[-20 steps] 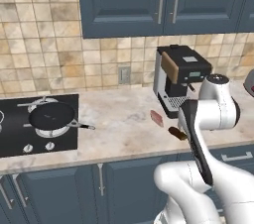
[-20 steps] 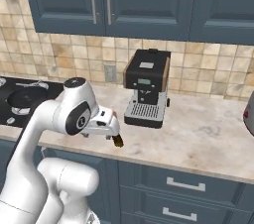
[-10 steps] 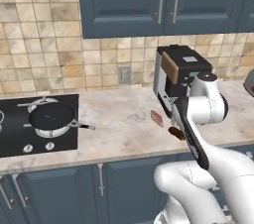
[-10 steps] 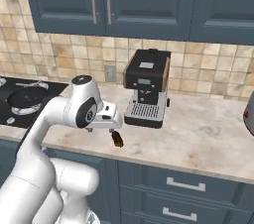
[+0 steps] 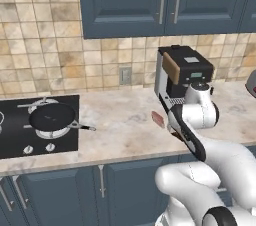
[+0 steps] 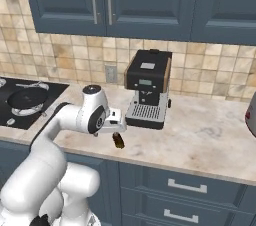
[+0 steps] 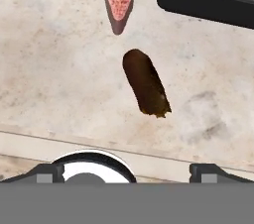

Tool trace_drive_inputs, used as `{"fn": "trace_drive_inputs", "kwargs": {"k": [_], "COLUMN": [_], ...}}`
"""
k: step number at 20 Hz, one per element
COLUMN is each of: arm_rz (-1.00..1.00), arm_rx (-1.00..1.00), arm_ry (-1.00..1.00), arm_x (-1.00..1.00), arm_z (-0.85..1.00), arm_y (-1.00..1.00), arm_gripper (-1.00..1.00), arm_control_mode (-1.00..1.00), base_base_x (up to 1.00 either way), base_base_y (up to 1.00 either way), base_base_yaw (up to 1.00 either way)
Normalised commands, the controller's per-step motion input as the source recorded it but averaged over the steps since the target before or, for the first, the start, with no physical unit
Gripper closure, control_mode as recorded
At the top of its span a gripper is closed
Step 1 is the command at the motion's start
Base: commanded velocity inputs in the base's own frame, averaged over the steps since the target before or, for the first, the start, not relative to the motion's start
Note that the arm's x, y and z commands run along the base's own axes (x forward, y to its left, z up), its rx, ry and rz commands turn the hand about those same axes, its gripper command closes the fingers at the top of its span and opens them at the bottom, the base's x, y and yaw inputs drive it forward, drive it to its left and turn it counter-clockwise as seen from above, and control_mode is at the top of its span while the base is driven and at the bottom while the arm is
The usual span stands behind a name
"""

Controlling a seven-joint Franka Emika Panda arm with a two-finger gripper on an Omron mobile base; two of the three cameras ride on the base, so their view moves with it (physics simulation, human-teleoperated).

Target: Place both pans onto different burners. Then place the sweet potato and the steak on different pans.

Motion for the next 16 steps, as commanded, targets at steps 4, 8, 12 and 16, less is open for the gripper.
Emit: {"fn": "trace_drive_inputs", "kwargs": {"k": [4, 8, 12, 16], "arm_rz": [0.04, 0.0, 0.0, 0.0], "arm_rx": [0.02, 0.03, 0.0, 0.0], "arm_ry": [0.0, 0.0, 0.0, 0.0], "arm_x": [0.29, 0.19, 0.16, 0.19], "arm_z": [-0.27, -0.11, -0.18, -0.13], "arm_y": [-0.17, -0.27, -0.05, 0.0], "arm_gripper": [-1.0, -1.0, -1.0, -1.0], "arm_control_mode": [-1.0, -1.0, -1.0, -1.0], "base_base_x": [0.0, 0.0, 0.0, 0.0], "base_base_y": [0.0, 0.0, 0.0, 0.0], "base_base_yaw": [0.0, 0.0, 0.0, 0.0]}}
